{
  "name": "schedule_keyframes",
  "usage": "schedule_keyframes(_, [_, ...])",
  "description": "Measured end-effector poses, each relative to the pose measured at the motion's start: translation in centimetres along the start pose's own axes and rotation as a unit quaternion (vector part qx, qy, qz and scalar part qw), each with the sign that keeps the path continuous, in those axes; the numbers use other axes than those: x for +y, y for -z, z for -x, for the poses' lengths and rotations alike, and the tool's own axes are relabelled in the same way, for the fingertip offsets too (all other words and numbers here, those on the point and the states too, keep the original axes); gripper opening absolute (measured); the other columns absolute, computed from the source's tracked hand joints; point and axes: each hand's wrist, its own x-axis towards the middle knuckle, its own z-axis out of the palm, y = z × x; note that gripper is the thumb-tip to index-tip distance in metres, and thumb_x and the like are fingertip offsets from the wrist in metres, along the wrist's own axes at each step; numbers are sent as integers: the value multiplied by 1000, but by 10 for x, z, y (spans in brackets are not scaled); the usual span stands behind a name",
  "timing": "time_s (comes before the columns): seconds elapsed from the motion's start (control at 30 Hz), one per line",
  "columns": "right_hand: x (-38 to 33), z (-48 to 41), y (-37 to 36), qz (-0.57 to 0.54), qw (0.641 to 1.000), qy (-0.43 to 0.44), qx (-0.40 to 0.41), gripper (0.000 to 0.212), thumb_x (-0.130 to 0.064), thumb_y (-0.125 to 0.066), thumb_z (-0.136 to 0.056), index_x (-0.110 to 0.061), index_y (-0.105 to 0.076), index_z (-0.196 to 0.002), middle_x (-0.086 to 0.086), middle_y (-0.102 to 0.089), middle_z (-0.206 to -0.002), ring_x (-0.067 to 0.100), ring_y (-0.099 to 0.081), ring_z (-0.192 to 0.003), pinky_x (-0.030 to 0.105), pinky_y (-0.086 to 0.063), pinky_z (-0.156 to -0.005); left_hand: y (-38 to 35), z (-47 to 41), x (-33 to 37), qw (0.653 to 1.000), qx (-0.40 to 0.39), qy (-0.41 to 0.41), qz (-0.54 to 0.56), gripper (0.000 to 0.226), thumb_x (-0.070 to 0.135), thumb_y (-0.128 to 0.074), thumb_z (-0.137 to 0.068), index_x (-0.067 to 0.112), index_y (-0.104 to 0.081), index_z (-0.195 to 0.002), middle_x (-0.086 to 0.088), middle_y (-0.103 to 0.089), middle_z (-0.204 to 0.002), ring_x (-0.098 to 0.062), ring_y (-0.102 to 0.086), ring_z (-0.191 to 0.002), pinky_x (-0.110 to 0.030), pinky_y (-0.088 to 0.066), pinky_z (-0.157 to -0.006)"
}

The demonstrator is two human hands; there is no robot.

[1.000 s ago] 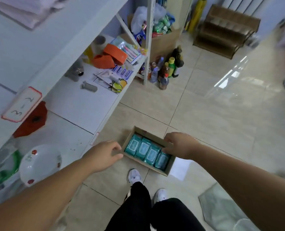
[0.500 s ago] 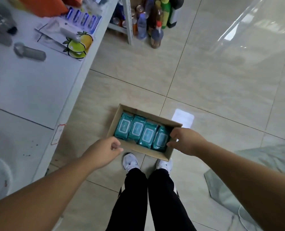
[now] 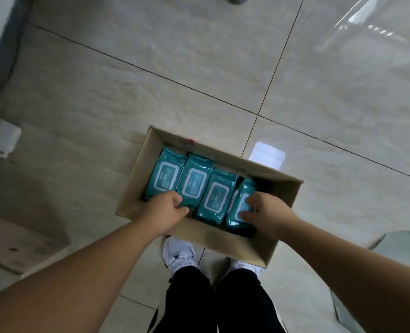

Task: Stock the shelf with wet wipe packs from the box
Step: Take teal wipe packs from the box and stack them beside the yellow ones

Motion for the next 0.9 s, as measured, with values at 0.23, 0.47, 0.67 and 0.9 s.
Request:
schedule_keyframes(0.23, [-3, -93, -22, 46, 998, 43, -18, 56, -46, -65, -91, -21, -51, -140, 4, -58, -138, 23, -59, -116, 34, -49, -96, -29, -76, -17, 999, 9, 25, 18, 61, 30, -76, -85, 11, -51, -136, -3, -58, -130, -25, -57, -121, -28, -44, -94])
schedule_keyframes(0.47, [1, -160, -47, 94, 991, 85, -32, 82, -55, -66, -87, -26, -30, -154, 4, -43, -155, 26, -44, -139, 40, -37, -116, -52, -114, -29, 997, 74, 7, 36, 54, 32, -83, -73, 19, -55, -118, 2, -54, -117, -22, -57, -109, -42, -52, -96])
schedule_keyframes(0.67, [2, -183, -63, 147, 985, 93, -3, 96, -69, -63, -79, -22, -27, -154, 8, -39, -157, 30, -37, -144, 42, -28, -120, -56, -131, -26, 998, 44, 34, 21, 62, 46, -82, -70, 23, -57, -121, -4, -48, -123, -27, -52, -115, -47, -47, -102])
schedule_keyframes(0.9, [6, -186, -57, 193, 978, 72, -43, 99, -69, -72, -72, -14, -37, -147, 10, -47, -151, 30, -46, -136, 40, -39, -112, -70, -133, -16, 996, 20, 42, 75, 67, 38, -84, -74, 32, -41, -125, -3, -48, -130, -23, -50, -119, -44, -48, -101])
